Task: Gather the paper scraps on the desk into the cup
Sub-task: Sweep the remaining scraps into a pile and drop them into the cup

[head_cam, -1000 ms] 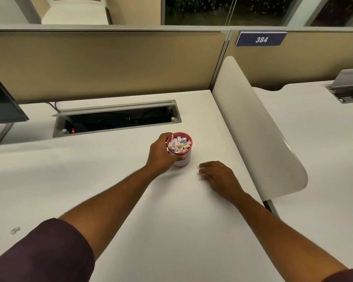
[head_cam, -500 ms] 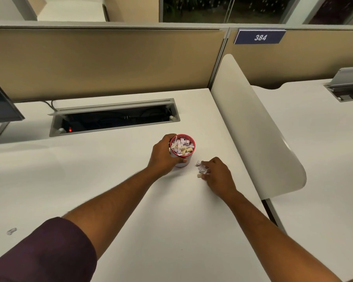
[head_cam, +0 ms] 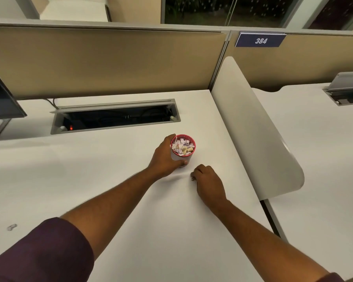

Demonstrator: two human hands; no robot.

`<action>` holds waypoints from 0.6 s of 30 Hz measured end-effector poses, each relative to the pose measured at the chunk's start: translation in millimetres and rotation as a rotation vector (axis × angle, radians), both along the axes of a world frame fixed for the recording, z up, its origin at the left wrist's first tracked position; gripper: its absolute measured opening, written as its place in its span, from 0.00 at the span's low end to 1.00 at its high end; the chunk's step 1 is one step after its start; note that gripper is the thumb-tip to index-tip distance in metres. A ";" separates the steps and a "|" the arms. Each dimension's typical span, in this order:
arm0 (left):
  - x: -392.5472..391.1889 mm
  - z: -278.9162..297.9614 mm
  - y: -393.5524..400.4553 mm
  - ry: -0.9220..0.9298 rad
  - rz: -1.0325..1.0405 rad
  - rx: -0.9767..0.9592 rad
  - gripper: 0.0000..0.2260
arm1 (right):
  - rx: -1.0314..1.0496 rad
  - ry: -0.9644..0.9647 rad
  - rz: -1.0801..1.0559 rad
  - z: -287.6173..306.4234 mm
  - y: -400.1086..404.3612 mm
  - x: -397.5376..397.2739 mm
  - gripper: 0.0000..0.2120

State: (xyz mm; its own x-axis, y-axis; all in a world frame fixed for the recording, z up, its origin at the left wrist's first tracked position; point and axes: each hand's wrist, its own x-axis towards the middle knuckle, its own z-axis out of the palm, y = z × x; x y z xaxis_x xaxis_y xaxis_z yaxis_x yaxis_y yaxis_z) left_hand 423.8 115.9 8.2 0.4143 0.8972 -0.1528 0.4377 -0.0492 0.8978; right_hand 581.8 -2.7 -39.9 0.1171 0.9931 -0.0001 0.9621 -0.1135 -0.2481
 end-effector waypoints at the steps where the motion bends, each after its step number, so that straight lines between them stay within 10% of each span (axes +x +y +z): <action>1: -2.0 0.7 -1.1 0.005 0.000 -0.001 0.42 | 0.006 0.002 0.002 0.0 -0.2 -0.4 0.10; 6: -15.3 1.1 -8.7 0.099 0.017 -0.018 0.45 | 0.064 0.123 -0.073 3.4 8.1 6.1 0.09; 13: -46.7 1.8 -18.4 0.209 0.064 -0.022 0.42 | 0.187 0.984 -0.763 45.5 31.5 0.9 0.09; 18: -60.4 3.0 -26.4 0.221 0.095 -0.025 0.40 | 0.407 0.787 -0.486 97.6 52.7 -18.6 0.07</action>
